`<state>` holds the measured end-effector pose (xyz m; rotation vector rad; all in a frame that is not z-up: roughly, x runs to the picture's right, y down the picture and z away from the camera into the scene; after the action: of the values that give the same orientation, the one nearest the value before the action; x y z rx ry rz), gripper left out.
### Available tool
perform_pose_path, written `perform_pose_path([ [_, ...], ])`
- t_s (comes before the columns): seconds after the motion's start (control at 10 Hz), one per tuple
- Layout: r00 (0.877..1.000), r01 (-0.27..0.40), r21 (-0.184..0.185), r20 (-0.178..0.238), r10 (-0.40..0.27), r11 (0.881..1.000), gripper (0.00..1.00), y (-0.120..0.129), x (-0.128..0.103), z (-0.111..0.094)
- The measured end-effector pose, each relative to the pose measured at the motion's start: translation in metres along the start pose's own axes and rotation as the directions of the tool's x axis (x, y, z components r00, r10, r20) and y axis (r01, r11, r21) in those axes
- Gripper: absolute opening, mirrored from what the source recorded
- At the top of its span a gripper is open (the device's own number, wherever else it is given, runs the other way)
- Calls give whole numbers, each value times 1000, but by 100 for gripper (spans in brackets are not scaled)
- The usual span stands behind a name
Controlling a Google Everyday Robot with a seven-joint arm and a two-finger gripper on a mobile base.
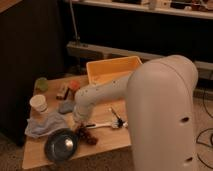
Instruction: Place grapes in plastic cup
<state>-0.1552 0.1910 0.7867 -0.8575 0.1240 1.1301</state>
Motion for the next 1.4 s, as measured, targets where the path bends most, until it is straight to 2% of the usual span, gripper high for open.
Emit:
perform_pose_path([
  [0.3,1000,-21,33,-5,22,999,58,-8,1,3],
  [1.0,999,-37,46,-35,39,998,56,-18,-4,21],
  [1.1,999,-36,48,-39,38,998,51,-17,-4,22],
  [1.4,998,-33,57,-46,36,998,19,-15,-4,19],
])
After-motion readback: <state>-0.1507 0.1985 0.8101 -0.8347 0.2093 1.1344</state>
